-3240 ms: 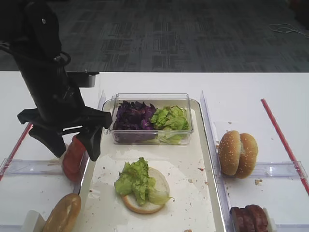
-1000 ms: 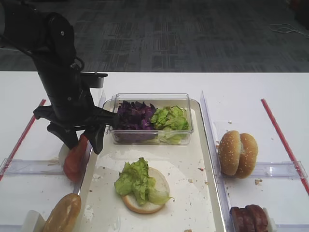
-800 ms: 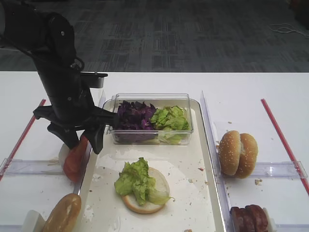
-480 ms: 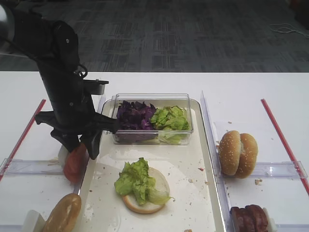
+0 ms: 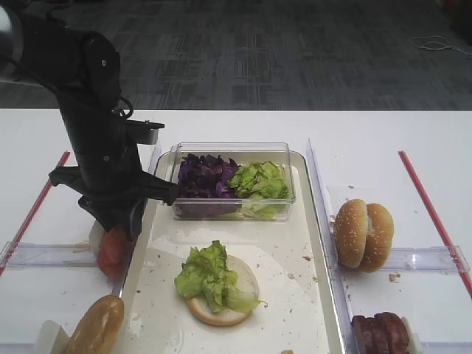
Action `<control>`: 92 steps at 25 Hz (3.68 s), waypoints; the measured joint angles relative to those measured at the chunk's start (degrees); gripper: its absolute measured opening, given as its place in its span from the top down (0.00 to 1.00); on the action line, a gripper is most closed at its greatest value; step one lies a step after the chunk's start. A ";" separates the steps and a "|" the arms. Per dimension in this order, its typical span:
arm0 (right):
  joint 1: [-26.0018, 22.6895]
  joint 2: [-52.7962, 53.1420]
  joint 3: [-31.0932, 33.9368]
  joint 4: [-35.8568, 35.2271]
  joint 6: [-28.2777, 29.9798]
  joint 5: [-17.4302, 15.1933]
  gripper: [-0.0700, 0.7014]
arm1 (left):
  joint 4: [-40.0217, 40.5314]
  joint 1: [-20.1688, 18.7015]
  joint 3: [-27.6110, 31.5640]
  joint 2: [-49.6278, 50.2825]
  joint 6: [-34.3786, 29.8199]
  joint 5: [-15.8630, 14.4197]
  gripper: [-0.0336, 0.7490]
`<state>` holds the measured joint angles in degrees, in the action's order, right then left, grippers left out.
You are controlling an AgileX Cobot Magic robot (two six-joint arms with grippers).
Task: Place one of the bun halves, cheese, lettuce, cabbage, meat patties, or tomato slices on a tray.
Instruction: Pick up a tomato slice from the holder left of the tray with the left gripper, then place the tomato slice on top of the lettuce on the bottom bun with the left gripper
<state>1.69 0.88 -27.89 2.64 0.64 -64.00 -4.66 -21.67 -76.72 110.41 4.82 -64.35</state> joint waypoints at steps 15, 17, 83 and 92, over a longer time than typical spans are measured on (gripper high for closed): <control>0.00 0.00 0.00 0.00 0.00 0.00 0.02 | 1.37 0.00 0.00 0.00 0.33 0.00 0.92; 0.00 0.00 0.00 0.00 0.00 0.00 0.02 | 1.37 0.00 0.00 0.00 0.33 0.00 0.92; 0.00 0.00 0.00 0.41 -0.22 0.00 0.02 | -35.74 0.00 -6.26 -12.74 -25.21 -5.76 0.93; 0.00 0.00 0.00 0.41 -0.22 0.00 0.02 | -50.39 0.00 8.90 -12.74 -37.74 -4.76 0.93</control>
<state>1.69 0.88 -27.89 3.05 0.42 -64.00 -55.05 -21.67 -67.82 97.66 -32.92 -69.11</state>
